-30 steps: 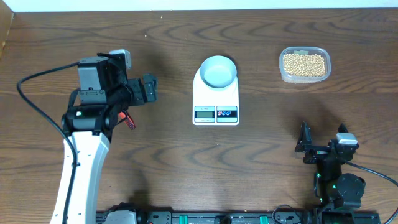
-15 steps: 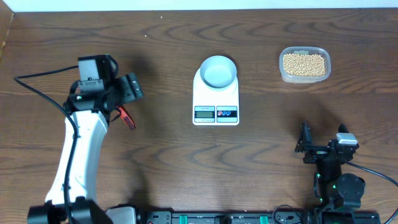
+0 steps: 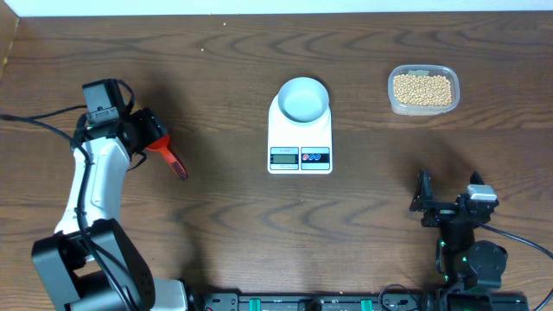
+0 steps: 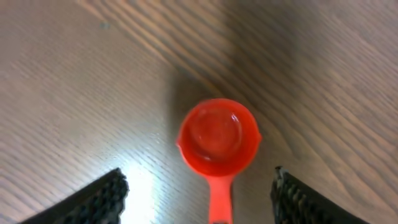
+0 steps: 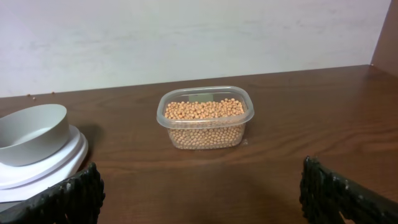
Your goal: Scoop item into bowl and weigh 50g on scale
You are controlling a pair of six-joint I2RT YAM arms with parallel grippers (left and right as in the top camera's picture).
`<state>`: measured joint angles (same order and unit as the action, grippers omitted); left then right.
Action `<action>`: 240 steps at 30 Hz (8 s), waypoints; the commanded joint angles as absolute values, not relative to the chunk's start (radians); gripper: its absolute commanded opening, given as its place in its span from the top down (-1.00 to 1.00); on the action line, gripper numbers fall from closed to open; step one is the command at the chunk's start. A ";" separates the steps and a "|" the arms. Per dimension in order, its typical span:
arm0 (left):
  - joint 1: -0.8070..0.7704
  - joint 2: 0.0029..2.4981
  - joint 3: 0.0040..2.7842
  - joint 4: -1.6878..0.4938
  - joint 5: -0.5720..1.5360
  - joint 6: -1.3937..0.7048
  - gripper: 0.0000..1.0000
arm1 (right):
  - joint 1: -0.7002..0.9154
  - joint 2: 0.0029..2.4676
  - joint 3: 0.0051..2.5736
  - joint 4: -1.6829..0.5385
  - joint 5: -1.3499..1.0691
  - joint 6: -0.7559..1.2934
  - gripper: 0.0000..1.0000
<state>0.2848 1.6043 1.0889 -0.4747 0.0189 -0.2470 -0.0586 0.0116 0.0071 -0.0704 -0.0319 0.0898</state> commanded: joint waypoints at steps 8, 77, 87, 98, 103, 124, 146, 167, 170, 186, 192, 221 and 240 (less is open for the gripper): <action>0.310 1.722 1.105 -0.386 0.002 -0.253 -0.28 | -0.051 0.007 0.006 -0.075 -0.028 0.080 -0.99; 0.308 1.894 1.105 -0.096 0.150 0.014 0.85 | -0.051 0.007 0.006 -0.075 -0.028 0.080 -0.98; 0.308 1.894 1.106 -0.095 0.149 -0.023 0.18 | -0.051 0.007 0.006 -0.075 -0.028 0.080 -0.99; 0.308 1.894 1.106 -0.033 0.149 -0.031 0.03 | -0.051 0.007 0.006 -0.075 -0.028 0.080 -0.99; 0.308 1.917 1.106 -0.005 0.149 -0.031 0.04 | -0.051 0.007 0.006 -0.075 -0.028 0.080 -0.99; 0.308 1.962 1.105 0.001 0.149 -0.109 0.84 | -0.051 0.007 0.006 -0.075 -0.028 0.080 -0.99; 0.181 1.584 1.106 0.059 0.199 -0.680 0.86 | -0.051 0.007 0.006 -0.075 -0.028 0.080 -0.99; -0.013 1.562 1.106 0.082 0.202 -0.916 0.86 | -0.051 0.007 0.006 -0.040 -0.086 0.134 -0.99; -0.031 1.562 1.106 0.086 0.202 -0.988 0.85 | -0.051 0.007 0.006 -0.006 -0.195 0.134 -0.99; -0.110 1.562 1.106 0.126 0.204 -1.016 0.86 | -0.052 0.369 0.335 0.031 -0.398 0.125 -0.98; -0.126 1.562 1.106 0.126 0.222 -1.015 0.86 | -0.052 0.686 0.591 -0.037 -0.530 0.126 -0.98; -0.307 1.562 1.106 0.118 0.224 -1.063 0.87 | 0.162 1.612 1.195 0.094 -1.017 0.273 -0.92; -0.314 1.562 1.106 0.106 0.223 -1.164 0.86 | 0.324 1.612 1.195 0.101 -0.716 0.430 0.28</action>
